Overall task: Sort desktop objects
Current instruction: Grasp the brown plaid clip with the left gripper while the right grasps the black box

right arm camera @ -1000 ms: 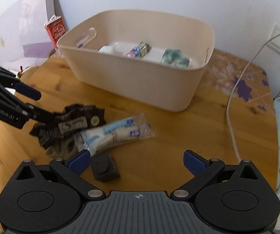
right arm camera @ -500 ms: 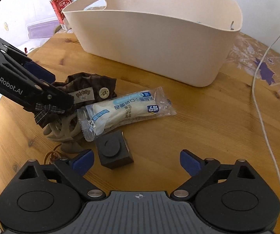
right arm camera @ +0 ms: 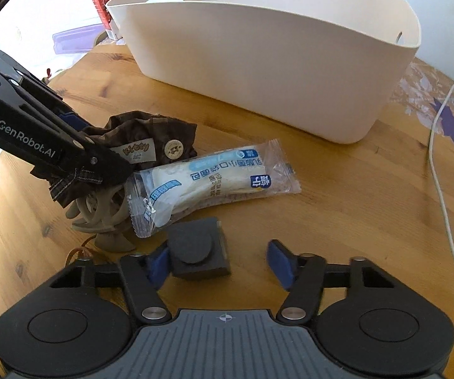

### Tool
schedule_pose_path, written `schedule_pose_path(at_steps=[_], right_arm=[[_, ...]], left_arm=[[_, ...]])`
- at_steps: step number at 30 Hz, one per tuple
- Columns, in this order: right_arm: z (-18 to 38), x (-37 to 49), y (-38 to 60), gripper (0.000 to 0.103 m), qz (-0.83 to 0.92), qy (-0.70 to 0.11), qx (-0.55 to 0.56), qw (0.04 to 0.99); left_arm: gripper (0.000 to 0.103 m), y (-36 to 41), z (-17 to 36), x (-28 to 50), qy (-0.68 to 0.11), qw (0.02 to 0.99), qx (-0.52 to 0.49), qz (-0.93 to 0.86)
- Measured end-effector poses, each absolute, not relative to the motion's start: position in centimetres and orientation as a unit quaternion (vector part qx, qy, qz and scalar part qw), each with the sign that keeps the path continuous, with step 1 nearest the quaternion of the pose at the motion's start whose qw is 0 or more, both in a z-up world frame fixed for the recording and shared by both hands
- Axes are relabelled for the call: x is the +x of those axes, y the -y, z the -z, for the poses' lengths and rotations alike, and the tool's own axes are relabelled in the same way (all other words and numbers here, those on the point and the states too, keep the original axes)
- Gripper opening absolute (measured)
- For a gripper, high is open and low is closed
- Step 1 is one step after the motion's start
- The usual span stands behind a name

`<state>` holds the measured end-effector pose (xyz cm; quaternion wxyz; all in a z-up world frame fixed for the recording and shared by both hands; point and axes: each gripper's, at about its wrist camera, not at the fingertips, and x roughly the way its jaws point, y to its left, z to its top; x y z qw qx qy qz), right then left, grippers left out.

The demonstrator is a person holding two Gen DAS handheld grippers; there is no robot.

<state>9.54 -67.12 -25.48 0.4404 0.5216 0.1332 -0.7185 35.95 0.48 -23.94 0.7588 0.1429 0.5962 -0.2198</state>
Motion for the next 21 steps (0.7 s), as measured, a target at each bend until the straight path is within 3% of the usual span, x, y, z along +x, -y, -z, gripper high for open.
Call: schedule_pose_path(at_steps=[4, 21], right_arm=[[25.4, 9.5, 67.0, 0.032, 0.718, -0.134, 0.520, 0.443], [24.0, 9.6, 65.9, 0.030, 0.737, -0.119, 0.511, 0.426]], left_arm=[[0.031, -0.9, 23.9, 36.0, -0.598, 0.759, 0.132, 0.221], [0.028, -2.3, 21.5, 35.2, -0.573, 0.783, 0.118, 0.213]])
